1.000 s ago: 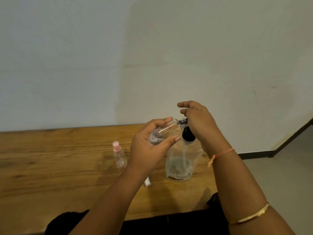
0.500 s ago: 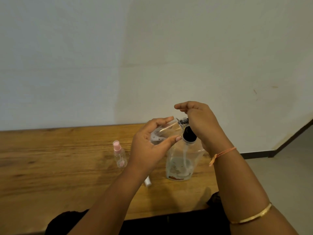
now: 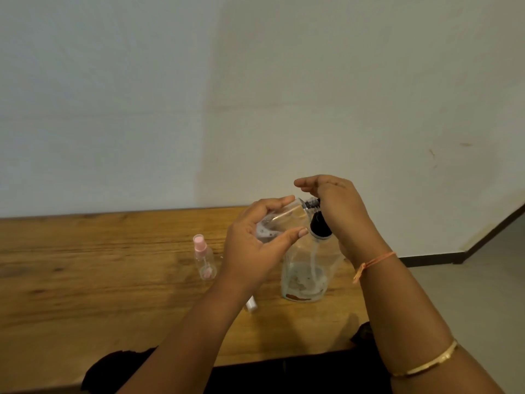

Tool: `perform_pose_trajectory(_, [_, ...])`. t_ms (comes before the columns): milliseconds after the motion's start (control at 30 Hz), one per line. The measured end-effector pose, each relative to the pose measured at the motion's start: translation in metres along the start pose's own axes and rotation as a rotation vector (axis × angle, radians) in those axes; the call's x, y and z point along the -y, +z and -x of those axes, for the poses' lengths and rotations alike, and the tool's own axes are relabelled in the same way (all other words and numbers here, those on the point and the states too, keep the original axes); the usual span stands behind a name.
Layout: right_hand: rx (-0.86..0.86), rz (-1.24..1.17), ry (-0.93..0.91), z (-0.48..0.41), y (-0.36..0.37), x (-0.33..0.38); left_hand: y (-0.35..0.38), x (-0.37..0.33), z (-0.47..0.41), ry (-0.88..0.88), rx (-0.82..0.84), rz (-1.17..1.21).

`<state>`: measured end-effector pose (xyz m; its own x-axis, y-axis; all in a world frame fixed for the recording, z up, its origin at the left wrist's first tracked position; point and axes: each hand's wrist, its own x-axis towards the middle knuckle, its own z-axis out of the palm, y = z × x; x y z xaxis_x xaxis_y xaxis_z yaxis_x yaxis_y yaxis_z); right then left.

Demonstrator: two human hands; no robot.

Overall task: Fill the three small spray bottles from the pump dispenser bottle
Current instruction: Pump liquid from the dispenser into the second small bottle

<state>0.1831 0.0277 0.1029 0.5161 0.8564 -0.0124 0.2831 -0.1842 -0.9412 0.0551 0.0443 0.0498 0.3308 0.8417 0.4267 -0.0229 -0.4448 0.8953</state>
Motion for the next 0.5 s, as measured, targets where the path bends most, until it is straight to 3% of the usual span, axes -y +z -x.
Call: perform_pose_trajectory(500, [-0.03,0.065,0.042,0.0026,0.0028,-0.0003,0.0008,0.0028,0.0014,0.006,-0.005,-0.03])
